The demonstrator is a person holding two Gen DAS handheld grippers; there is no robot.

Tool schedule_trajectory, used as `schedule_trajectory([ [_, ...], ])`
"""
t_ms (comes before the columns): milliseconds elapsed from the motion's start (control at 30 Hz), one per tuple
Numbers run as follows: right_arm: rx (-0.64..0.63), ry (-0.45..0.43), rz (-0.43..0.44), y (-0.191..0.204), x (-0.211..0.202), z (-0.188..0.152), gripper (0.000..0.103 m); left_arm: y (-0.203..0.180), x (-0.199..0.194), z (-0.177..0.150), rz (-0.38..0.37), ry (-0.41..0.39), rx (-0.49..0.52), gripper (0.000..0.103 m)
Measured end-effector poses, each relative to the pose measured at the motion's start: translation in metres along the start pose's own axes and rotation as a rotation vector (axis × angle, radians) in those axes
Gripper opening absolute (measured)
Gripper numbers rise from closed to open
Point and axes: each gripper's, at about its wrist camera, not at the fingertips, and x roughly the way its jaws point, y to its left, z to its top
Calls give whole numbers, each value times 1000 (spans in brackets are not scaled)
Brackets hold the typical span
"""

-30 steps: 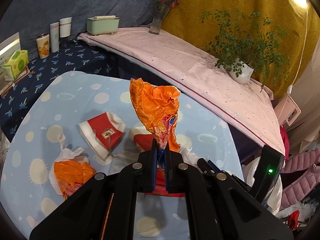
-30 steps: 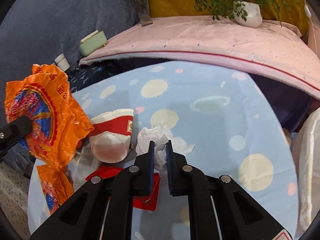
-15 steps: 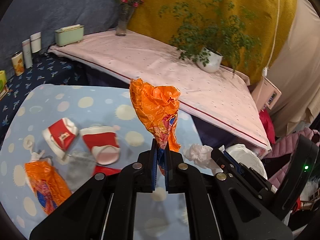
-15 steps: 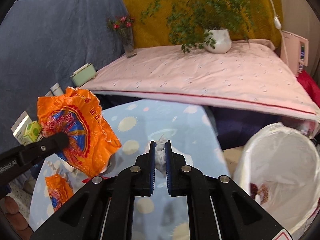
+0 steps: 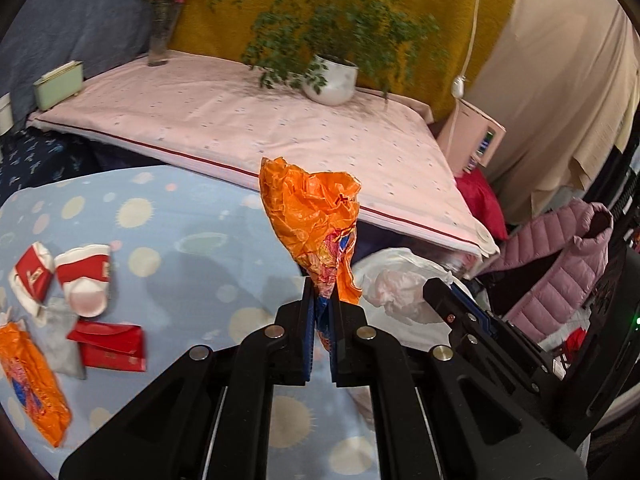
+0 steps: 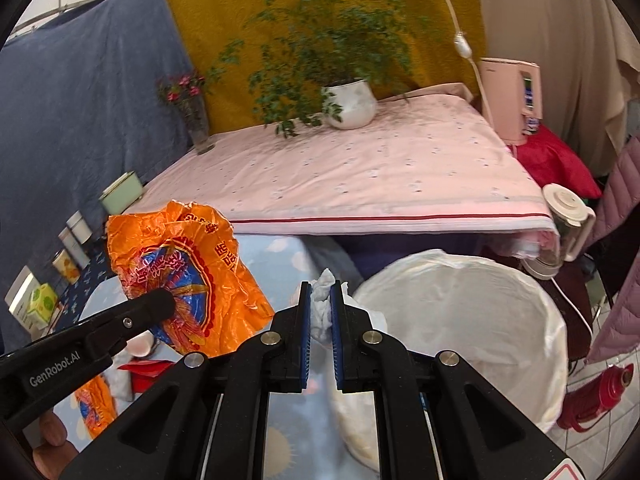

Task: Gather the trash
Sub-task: 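Carry the orange bag and tissue over the bin and release both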

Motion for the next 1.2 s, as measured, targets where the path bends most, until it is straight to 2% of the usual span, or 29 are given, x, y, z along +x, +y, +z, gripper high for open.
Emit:
schedule_trajectory([
  [333,77,7,-57,-57,-7,-8,9,-48,28,-12,-43,62,69,5],
  [600,108,13,-76,-77,-7,-15,9,-68,47,-20,-56,100,90,6],
  [633,110,15,-79,-78,-7,-16,9,-69,49,-21,-53,101,88,8],
  [700,118,18,-86,-81,-6,-17,12,-70,51,-22,-42,106,87,19],
  [733,125,14,-95,-82,-6,-18,15,-70,52,-22,-37,108,82,32],
  [767,128,12,-103,-83,-6,-19,16,-69,51,-22,-33,102,75,38],
  [967,129,10,-115,-83,-6,-19,26,-66,48,-23,-17,91,75,45],
  [1100,118,6,-108,-78,-7,-19,34,-62,46,-24,-3,85,76,45],
  [1200,109,9,-103,-73,-7,-20,35,-56,44,-24,3,85,62,45],
])
